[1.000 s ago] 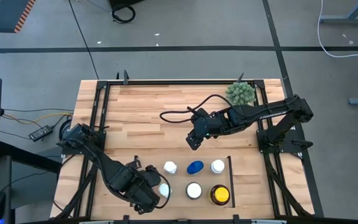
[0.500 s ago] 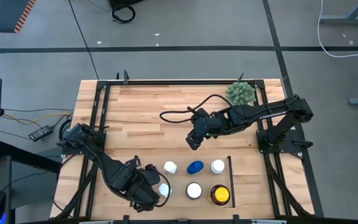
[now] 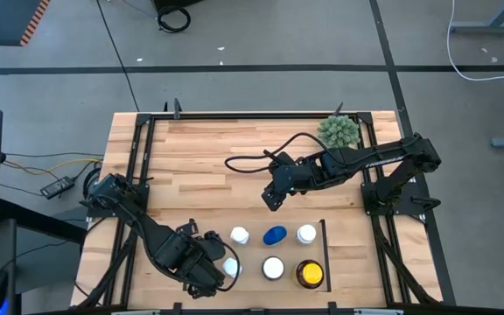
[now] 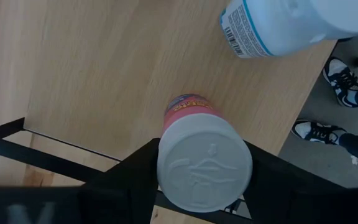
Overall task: Pick and place medicine bottles onto shelf by color
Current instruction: Put the pink medicine bottle on the shelf, then return to Home Position
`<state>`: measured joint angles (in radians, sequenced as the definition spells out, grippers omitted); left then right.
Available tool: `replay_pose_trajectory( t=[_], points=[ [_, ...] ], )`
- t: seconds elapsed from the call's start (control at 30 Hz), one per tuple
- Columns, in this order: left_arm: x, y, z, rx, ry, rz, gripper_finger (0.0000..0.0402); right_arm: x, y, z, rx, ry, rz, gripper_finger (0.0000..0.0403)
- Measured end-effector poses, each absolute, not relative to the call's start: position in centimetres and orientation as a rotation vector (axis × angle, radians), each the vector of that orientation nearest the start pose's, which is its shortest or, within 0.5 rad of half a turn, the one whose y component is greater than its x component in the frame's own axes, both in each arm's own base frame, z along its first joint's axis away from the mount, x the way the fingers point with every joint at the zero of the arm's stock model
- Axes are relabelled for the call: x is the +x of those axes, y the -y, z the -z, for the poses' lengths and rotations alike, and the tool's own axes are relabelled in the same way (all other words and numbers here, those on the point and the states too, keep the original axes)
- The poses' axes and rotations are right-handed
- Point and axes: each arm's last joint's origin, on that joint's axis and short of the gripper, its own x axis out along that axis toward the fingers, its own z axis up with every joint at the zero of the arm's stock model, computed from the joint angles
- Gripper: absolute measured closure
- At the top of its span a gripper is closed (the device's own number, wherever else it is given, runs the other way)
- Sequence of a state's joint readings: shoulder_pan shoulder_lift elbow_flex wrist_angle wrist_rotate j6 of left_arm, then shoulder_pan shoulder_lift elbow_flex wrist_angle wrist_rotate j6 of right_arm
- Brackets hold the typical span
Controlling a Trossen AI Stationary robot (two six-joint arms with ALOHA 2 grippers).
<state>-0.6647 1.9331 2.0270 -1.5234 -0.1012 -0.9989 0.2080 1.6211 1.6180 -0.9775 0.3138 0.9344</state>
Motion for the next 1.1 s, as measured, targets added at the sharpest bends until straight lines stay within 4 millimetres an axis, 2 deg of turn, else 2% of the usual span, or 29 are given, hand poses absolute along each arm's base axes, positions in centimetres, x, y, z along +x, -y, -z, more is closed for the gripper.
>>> replay_pose_trajectory(
  t=[0.2,0.6,1.1],
  points=[
    [28.9,22.3,-33.7,-0.299,-1.383,-0.241,0.0185,32.6,-6.0,-34.7,0.609,-0.814,0.521,0.0185],
    [28.8,22.3,-33.9,-0.321,-1.407,-0.218,0.0125,32.6,-6.0,-34.7,0.609,-0.814,0.521,0.0185],
    [27.4,20.8,-37.1,-0.429,-1.328,-0.164,0.0118,32.6,-6.0,-34.7,0.602,-0.81,0.525,0.0185]
  ],
)
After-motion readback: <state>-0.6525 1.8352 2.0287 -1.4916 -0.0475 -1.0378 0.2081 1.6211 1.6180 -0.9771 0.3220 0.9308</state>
